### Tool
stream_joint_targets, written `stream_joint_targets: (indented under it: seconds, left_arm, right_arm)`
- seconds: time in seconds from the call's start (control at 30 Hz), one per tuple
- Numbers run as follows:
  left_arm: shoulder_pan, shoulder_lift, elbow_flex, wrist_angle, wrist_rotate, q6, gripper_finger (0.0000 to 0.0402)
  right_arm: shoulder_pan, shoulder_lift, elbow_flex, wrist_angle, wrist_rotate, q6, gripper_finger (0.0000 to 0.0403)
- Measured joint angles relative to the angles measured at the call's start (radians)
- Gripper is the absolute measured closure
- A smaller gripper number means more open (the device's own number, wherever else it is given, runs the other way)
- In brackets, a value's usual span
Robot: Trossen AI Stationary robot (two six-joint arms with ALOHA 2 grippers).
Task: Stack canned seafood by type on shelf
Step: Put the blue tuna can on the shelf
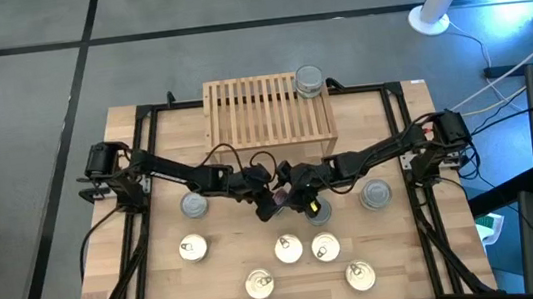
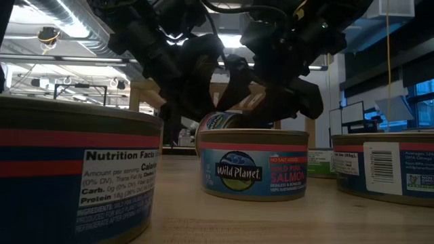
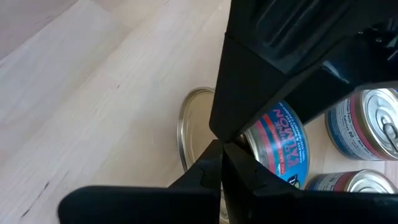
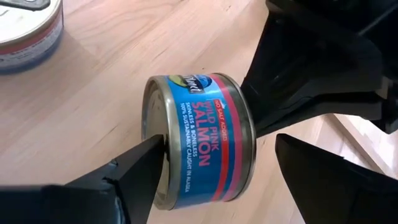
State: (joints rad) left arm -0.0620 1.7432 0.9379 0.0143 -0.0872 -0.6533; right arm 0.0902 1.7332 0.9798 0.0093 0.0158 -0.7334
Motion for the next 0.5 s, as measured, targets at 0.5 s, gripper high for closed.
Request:
stream_joint_targets:
  seconds: [0.5]
  left_arm:
    - [0.000, 0.000, 0.000, 0.052, -0.002, 0.048, 0.0401]
  right_arm:
    - [0.000, 0.000, 0.000, -0.059, -0.028, 0.056, 0.0095]
